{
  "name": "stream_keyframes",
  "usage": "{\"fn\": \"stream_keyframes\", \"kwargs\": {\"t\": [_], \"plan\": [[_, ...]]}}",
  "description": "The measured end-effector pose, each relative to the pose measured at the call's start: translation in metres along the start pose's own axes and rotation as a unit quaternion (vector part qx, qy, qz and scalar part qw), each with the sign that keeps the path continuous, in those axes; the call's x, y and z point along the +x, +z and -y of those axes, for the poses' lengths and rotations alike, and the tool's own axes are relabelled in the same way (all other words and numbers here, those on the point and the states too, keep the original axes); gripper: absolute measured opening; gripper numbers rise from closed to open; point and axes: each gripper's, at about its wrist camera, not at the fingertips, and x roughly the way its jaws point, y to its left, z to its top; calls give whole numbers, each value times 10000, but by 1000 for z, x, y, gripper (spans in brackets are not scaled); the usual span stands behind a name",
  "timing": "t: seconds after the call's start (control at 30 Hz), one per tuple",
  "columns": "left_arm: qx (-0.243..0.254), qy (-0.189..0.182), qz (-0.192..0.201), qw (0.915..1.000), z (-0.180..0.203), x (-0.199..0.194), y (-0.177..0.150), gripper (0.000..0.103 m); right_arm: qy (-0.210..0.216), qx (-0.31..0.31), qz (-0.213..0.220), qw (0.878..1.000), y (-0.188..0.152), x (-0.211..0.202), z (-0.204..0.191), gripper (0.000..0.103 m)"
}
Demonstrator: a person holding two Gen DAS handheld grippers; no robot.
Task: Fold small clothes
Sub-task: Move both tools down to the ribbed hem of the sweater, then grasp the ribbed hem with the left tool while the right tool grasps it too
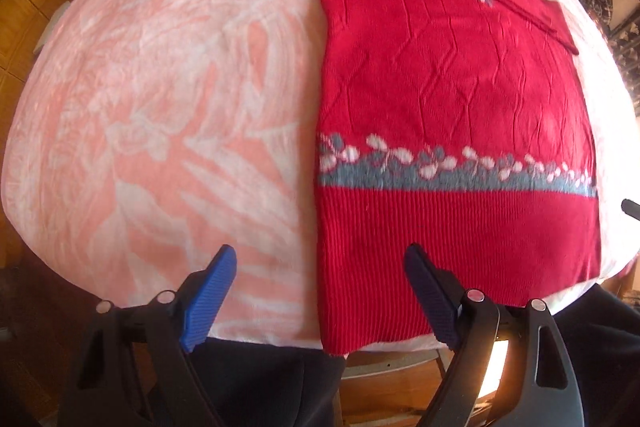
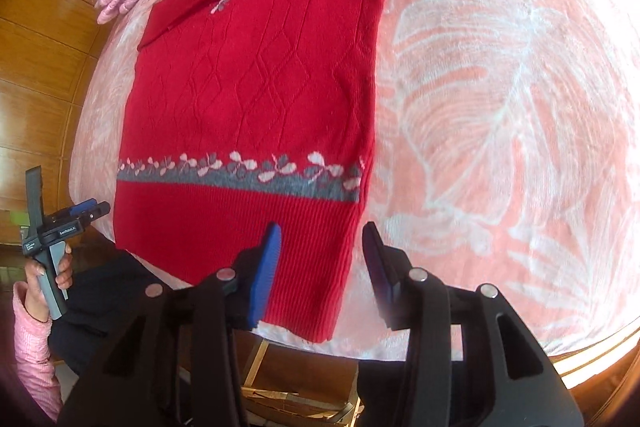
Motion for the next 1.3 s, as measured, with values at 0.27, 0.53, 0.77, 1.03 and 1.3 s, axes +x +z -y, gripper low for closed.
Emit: {"fn": "stream_keyframes", "kwargs": {"t": [0.27, 0.53, 0.77, 1.03, 1.3], "plan": [[40, -81, -295, 9995, -1, 22, -13, 86, 51, 109, -400, 9991, -31, 30, 1, 47], [312, -92, -244, 9992, 6, 29, -22, 89, 6, 110, -514, 9986, -38, 43, 1, 47], [291, -305, -188, 9989, 13, 30, -25, 64, -32, -75, -546, 9985, -40, 46, -2, 40], [514, -449, -198, 9975, 24, 24, -26, 32, 101, -165, -587, 9981, -41, 47, -3, 13], [522, -646, -162, 9964, 28, 17, -29, 9, 267, -233, -500, 9981, -39, 41, -9, 7]]}}
